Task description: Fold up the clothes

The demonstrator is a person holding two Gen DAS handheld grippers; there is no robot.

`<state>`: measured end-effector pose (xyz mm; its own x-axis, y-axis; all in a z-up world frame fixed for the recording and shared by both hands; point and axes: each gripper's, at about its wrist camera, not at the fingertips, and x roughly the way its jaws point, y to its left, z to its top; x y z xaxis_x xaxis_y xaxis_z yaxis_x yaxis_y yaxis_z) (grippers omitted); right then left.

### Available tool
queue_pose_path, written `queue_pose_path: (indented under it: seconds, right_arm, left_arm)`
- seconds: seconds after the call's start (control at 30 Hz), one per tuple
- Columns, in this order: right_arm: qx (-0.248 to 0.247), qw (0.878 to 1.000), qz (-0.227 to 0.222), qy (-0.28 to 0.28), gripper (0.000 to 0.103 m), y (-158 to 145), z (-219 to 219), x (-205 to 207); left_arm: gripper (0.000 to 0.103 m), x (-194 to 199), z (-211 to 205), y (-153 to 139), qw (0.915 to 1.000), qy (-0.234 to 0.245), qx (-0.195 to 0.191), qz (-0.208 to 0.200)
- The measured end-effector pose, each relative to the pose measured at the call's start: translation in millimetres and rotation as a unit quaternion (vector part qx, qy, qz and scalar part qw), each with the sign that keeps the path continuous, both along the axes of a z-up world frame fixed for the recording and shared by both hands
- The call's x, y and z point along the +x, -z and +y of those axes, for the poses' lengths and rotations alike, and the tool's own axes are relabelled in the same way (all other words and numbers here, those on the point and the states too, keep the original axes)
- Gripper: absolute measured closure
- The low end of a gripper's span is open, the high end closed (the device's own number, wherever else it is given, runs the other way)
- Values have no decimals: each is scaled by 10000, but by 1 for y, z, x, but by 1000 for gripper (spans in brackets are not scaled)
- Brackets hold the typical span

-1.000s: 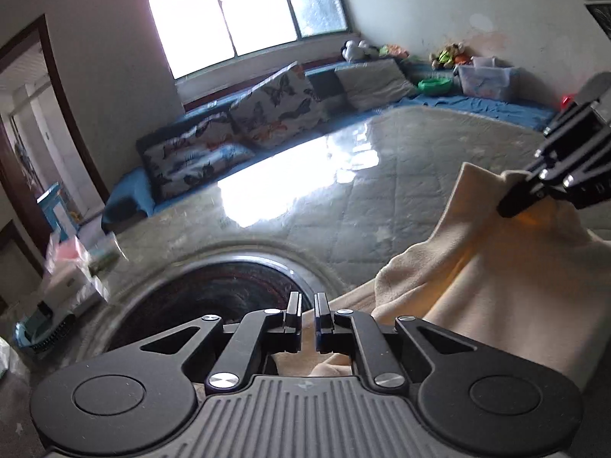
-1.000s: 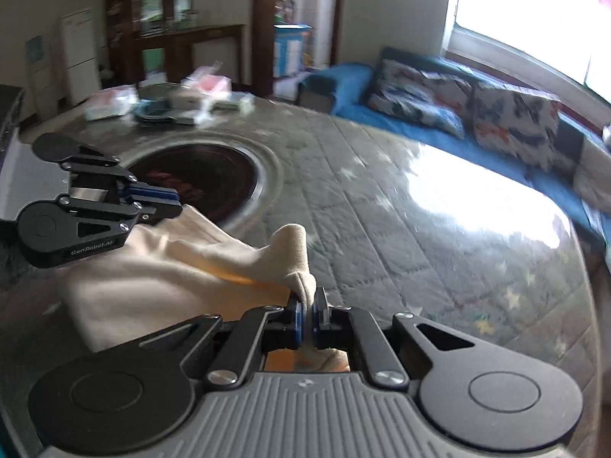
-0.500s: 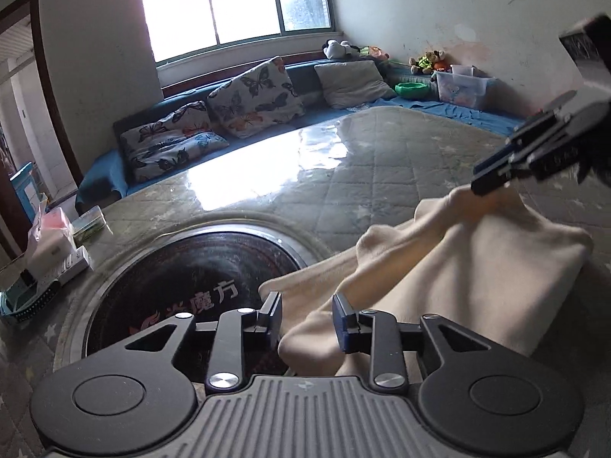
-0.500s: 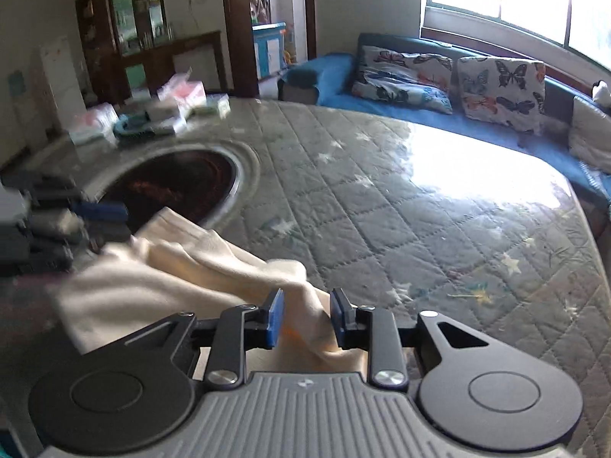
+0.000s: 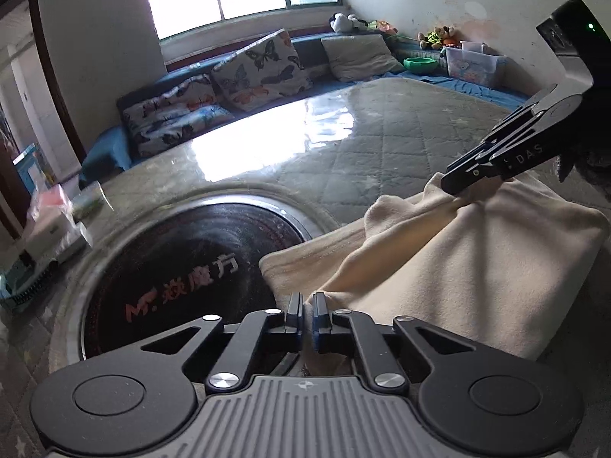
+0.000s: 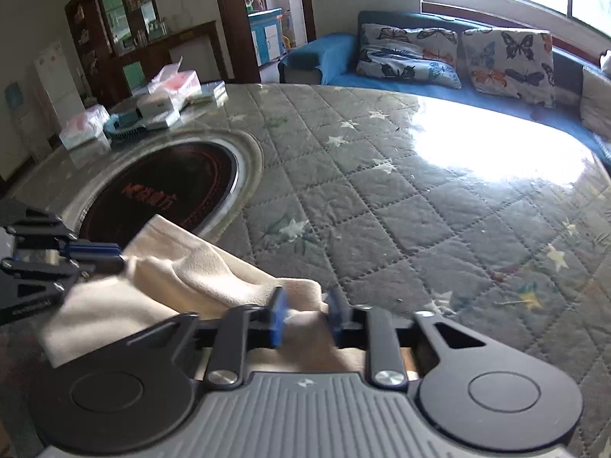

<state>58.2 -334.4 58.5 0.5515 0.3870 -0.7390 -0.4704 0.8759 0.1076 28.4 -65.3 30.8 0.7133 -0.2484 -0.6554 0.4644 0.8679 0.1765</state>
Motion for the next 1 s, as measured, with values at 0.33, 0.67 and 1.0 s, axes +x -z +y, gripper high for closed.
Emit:
queue_pose_path:
  seconds: [0.33, 0.67, 1.0]
  right_arm:
    - [205, 9984, -436, 308, 99, -20, -8, -2]
    - [54, 9999, -26, 114, 77, 3, 1, 5]
    - [-256, 9993, -255, -110, 98, 0, 13, 0]
  left_arm:
    - [99, 8, -13, -5, 9987, 7, 290, -423]
    - [94, 23, -16, -5, 9989, 27, 176, -423]
    - [73, 24, -43, 1, 9952, 968, 63, -92]
